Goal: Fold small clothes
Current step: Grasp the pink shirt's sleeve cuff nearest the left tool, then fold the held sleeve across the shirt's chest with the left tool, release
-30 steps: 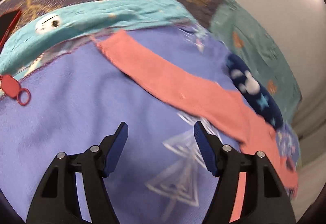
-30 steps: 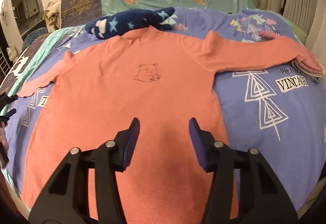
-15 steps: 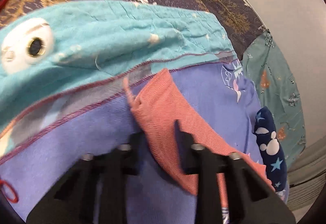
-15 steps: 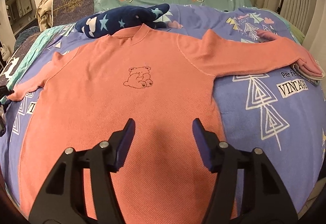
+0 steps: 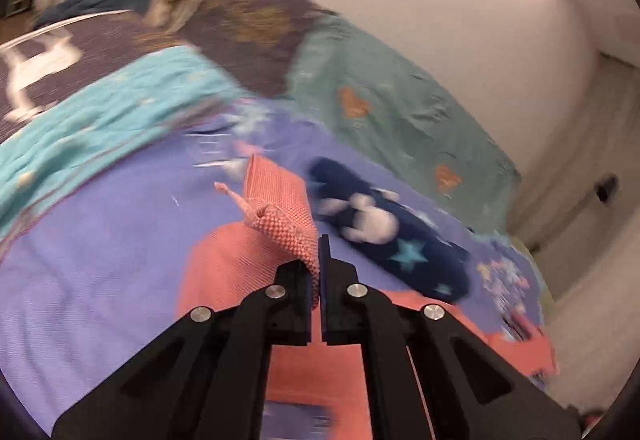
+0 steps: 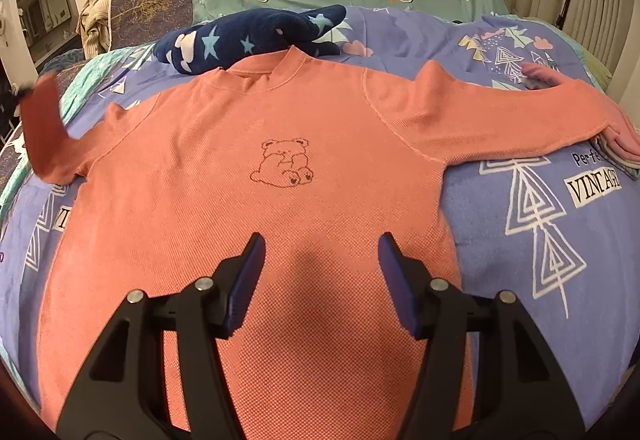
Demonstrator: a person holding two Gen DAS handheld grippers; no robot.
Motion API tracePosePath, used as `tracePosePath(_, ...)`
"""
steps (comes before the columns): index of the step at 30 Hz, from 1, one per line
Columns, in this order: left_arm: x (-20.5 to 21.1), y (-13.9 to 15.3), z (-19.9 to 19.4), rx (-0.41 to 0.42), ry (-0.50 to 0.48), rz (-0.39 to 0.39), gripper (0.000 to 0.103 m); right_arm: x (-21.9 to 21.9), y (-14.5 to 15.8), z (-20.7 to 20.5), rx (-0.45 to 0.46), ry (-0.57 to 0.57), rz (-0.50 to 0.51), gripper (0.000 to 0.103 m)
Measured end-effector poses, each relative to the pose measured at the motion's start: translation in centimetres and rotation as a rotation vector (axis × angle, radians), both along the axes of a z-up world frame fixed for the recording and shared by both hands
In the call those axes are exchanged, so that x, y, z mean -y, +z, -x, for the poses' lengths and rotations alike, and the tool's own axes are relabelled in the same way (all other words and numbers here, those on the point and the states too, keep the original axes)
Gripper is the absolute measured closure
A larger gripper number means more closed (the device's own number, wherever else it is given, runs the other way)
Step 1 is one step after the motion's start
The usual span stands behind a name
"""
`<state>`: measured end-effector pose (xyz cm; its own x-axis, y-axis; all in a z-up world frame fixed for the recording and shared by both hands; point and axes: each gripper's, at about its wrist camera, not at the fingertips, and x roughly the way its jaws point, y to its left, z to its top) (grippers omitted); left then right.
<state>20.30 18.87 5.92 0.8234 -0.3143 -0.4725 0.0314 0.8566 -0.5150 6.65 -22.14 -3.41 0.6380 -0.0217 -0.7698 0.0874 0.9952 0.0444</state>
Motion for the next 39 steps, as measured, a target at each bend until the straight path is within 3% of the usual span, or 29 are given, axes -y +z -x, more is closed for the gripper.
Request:
tracePosePath(3,7.4,1.2,-0.2,0.037,-0.161,-0.026,0.101,0.6,0.1,0.0,0.004,-0.001,-0.003,0.043)
tracePosePath(7,17.0,0.5,-0.4,0.043,-0.356,-0.06,0.101,1.8,0.1,0.2,0.003,-0.022,-0.016,0.043)
tracePosePath(11,24.0,-2.8,-0.8,-0.023,-0.471,-0.088,0.101,3.4,0.1,0.5,-0.007,-0.043,-0.058,0.044)
tracePosePath(15,29.2,-8.0,-0.8,-0.102,-0.54,-0.179,0.101,5.0,-0.1,0.4,-0.03,-0.05,-0.11,0.055)
tracePosePath(21,28.7,-11.8,-0.6,-0.169,-0.552,-0.21,0.101,6.0,0.1,-1.1,-0.058,-0.03,-0.156,0.057)
tracePosePath(24,27.9,-11.7,-0.3,-0.174,-0.574,-0.201,0.101,5.7,0.5,-2.5,-0.064,0.006,-0.193,0.057)
tracePosePath(31,25.7,-10.0,2.5,-0.091,-0.574,-0.303,0.1,3.5,0.7,-5.5,-0.099,0.092,-0.271,0.057)
tracePosePath(39,25.5,-11.2,2.4,-0.141,-0.612,-0.246,0.1,2.4,-0.4,-8.0,-0.163,0.095,-0.331,0.057)
